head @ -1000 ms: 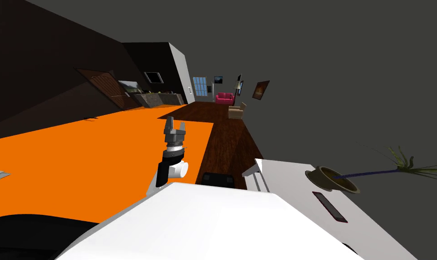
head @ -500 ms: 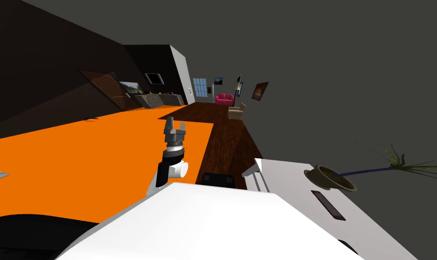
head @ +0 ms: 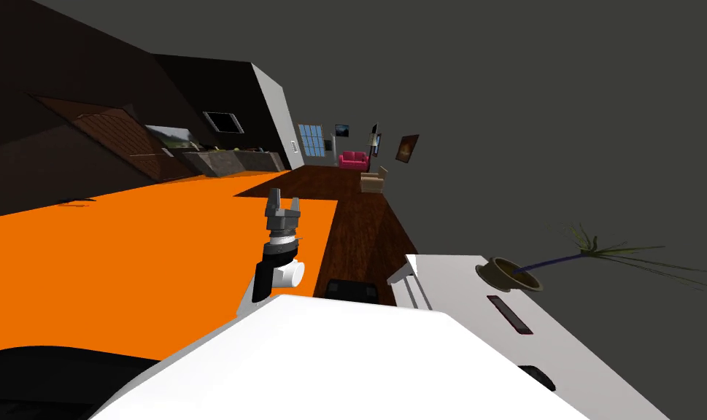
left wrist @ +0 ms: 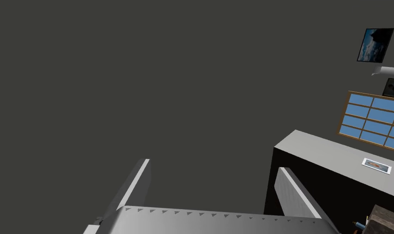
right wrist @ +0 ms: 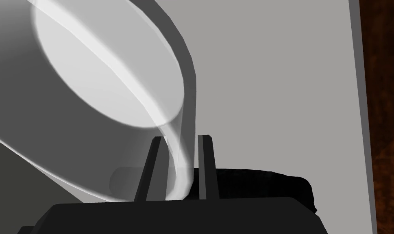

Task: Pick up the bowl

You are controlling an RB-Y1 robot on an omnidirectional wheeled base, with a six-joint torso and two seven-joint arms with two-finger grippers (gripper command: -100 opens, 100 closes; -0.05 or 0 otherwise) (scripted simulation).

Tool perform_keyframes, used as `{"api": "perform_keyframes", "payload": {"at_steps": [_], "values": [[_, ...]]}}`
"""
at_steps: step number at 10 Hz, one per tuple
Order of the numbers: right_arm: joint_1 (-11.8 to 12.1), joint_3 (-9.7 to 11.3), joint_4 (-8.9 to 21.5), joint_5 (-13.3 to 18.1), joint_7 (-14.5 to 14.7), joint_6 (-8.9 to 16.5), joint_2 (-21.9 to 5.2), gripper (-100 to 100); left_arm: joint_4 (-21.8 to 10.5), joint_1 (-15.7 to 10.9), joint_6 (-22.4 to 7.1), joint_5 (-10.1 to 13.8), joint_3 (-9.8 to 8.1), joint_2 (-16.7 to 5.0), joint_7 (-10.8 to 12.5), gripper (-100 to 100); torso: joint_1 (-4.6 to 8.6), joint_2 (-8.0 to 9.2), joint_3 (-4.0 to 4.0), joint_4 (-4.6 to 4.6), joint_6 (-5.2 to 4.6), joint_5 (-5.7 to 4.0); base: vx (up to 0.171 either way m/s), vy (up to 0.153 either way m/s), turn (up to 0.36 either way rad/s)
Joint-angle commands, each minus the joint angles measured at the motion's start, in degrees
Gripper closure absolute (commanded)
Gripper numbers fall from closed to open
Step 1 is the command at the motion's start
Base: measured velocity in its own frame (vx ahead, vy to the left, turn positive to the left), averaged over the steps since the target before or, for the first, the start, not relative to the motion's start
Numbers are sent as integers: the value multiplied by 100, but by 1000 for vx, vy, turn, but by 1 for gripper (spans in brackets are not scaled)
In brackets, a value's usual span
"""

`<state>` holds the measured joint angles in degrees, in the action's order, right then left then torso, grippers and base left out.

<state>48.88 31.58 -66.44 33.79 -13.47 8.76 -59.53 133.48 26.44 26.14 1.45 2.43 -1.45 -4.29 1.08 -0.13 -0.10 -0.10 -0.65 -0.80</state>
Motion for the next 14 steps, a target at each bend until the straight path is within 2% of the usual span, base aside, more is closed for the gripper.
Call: {"api": "perform_keyframes", "payload": {"at_steps": [1, 2, 3, 4, 5, 6, 7, 8, 9, 10, 11, 12, 14], "values": [[-286, 284, 286, -121, 286, -286, -75, 100, 0, 0, 0, 0, 0, 0, 0, 0, 0, 0, 0, 0, 0, 0, 153, -30, -427], [-489, 284, 416, -121, 429, -400, -75, 100, 0, 1, 0, 0, -1, 0, 0, 0, 20, -2, -2, -5, -20, -15, 138, -13, -406], [-608, 284, 416, -121, 480, -400, -75, 100, 0, 1, 0, 0, 0, 0, 0, 0, 29, 11, 3, -5, -23, -22, 50, -2, -242], [-788, 492, 744, -181, 724, -677, -122, 100, 0, -1, 0, 0, 0, 0, 0, 0, 32, 33, 20, 9, -12, -40, 135, 9, -380], [-980, 492, 832, -181, 871, -790, -122, 100, 0, 1, 0, 0, 0, 0, 0, 0, 39, 20, 13, 4, -25, -49, 133, 10, -424], [-1151, 492, 832, -181, 935, -790, -122, 100, 0, 0, 0, 0, 0, 0, 0, 0, 44, 23, 13, 4, -28, -61, 50, 3, -235], [-1151, 492, 832, -181, 935, -790, -122, 100, 0, -1, 0, 0, 0, 0, 0, 0, 50, 41, 26, 12, -15, -65, 0, 0, 0], [-1375, 700, 1042, -240, 1182, -990, -169, 100, -1, -2, -1, 0, 1, 0, 0, 0, 61, 59, 38, 20, -7, -69, 109, -4, -317], [-1534, 700, 1203, -240, 1328, -1151, -169, 100, -1, 0, 0, 0, -1, 0, 0, 0, 71, 37, 26, 13, -21, -75, 150, 17, -466], [-1668, 700, 1249, -240, 1389, -1180, -169, 100, 0, 0, 0, 0, -1, -1, 0, 0, 71, 26, 17, 6, -30, -80, 71, 19, -232], [-1846, 908, 1507, -300, 1628, -1425, -216, 100, 0, -1, 0, 0, 0, 0, 0, 0, 78, 39, 26, 14, -13, -85, 129, 29, -348], [-2007, 908, 1665, -300, 1801, -1570, -216, 100, -1, 0, 0, 0, -1, -1, 0, 0, 78, 27, 19, 9, -26, -87, 136, 26, -399], [-2203, 908, 1665, -300, 1844, -1570, -216, 100, -1, -1, 0, 0, 0, -1, 0, 0, 85, 42, 26, 12, -21, -86, 29, 8, -143]]}}
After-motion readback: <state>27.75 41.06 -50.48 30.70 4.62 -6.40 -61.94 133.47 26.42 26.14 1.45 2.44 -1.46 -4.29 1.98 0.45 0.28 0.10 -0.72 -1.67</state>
